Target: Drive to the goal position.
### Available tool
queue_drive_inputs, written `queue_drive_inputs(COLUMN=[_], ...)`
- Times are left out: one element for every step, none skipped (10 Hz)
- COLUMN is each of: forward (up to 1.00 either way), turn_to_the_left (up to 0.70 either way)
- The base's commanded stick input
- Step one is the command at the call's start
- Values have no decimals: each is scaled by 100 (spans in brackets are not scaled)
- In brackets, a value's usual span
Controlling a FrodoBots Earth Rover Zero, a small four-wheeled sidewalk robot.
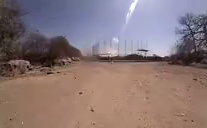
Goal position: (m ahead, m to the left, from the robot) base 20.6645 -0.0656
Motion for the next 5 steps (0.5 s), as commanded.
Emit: queue_drive_inputs(forward=[100, 100, 100, 100, 100], turn_to_the_left=[0, 0, 0, 0, 0])
